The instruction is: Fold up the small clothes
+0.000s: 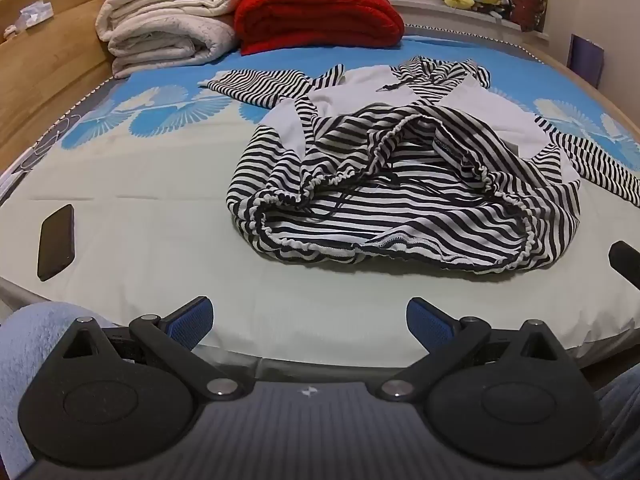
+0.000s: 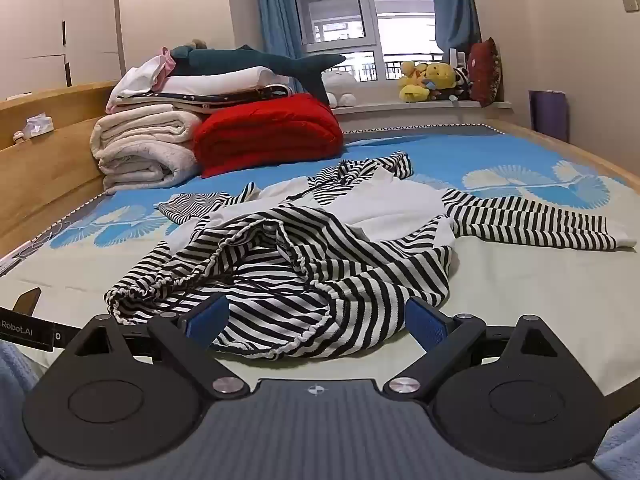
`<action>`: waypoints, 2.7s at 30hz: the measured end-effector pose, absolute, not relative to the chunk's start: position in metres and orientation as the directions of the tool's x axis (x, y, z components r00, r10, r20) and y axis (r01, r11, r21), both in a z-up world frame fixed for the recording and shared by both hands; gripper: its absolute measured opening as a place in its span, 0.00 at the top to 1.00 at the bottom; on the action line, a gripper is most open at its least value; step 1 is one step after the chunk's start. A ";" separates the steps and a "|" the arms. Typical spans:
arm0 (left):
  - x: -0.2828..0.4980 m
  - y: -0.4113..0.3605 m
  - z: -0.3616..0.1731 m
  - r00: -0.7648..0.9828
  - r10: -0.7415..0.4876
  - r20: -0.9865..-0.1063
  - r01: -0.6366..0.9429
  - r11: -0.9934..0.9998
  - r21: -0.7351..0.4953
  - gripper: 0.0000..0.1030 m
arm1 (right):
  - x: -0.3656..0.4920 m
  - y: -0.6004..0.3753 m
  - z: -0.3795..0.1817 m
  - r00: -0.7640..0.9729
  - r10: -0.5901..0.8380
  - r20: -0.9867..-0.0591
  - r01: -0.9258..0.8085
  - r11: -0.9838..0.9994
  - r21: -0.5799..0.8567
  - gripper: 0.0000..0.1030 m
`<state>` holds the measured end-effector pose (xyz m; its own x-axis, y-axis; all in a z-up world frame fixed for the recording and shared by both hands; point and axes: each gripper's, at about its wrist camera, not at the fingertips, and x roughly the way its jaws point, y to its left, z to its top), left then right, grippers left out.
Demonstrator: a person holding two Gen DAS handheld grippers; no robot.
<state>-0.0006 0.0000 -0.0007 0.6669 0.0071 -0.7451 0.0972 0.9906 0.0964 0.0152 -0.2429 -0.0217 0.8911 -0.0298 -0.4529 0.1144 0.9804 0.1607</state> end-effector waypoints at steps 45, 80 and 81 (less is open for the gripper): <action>0.004 -0.003 -0.002 0.635 0.009 -0.773 0.095 0.991 0.089 0.00 | 0.017 -0.243 -0.025 0.889 -0.016 -0.457 0.100 0.982 0.159 0.08; 0.006 -0.067 -0.017 0.742 0.070 -0.666 0.123 0.963 0.239 0.00 | 0.030 -0.232 -0.030 0.856 -0.039 -0.516 0.117 0.986 0.119 0.08; 0.006 -0.068 -0.016 0.743 0.070 -0.666 0.123 0.964 0.238 0.00 | 0.031 -0.232 -0.029 0.854 -0.039 -0.518 0.118 0.986 0.119 0.08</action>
